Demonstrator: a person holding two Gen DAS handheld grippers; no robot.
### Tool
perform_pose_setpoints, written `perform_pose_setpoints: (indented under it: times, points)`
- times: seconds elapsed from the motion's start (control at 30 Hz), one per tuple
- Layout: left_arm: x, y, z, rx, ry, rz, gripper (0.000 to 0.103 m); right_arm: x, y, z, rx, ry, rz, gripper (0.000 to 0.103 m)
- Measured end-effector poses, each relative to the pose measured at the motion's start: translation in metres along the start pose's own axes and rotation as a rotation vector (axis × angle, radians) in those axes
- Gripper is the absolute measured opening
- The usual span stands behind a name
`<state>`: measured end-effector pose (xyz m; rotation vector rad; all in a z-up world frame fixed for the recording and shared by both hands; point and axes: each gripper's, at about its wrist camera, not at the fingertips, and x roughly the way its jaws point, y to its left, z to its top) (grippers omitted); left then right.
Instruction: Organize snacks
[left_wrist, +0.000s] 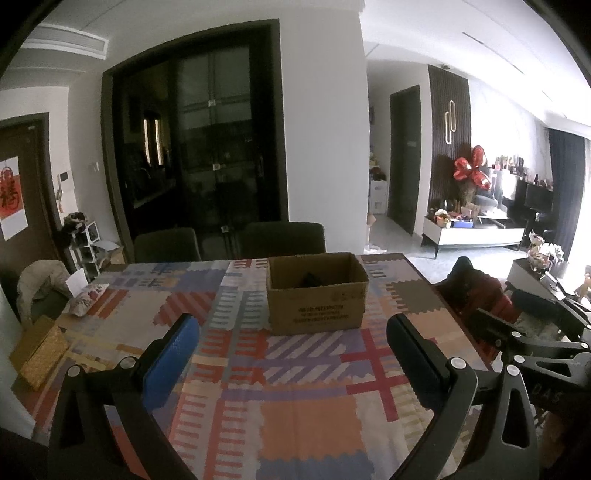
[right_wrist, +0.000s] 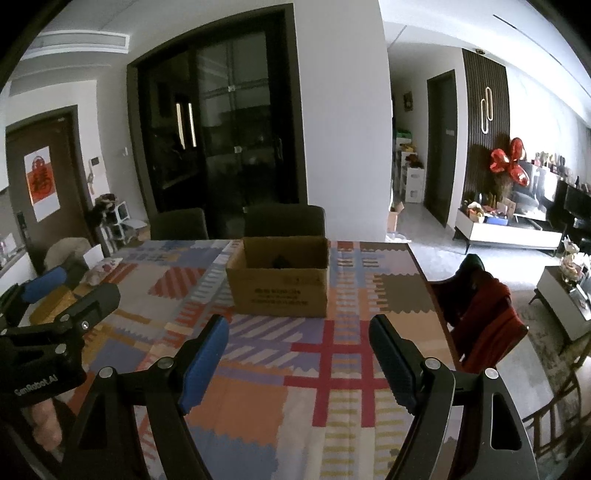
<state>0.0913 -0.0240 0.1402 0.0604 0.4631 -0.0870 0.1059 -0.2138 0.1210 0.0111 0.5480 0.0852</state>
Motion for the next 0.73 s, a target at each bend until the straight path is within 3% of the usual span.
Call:
perform_pose_setpoints:
  times: [0.73]
  points:
    - [-0.016,0.002,0.002,-0.002,-0.013,0.006,0.103,-0.014,-0.001,-0.005,0.004,-0.006,0.003,0.079]
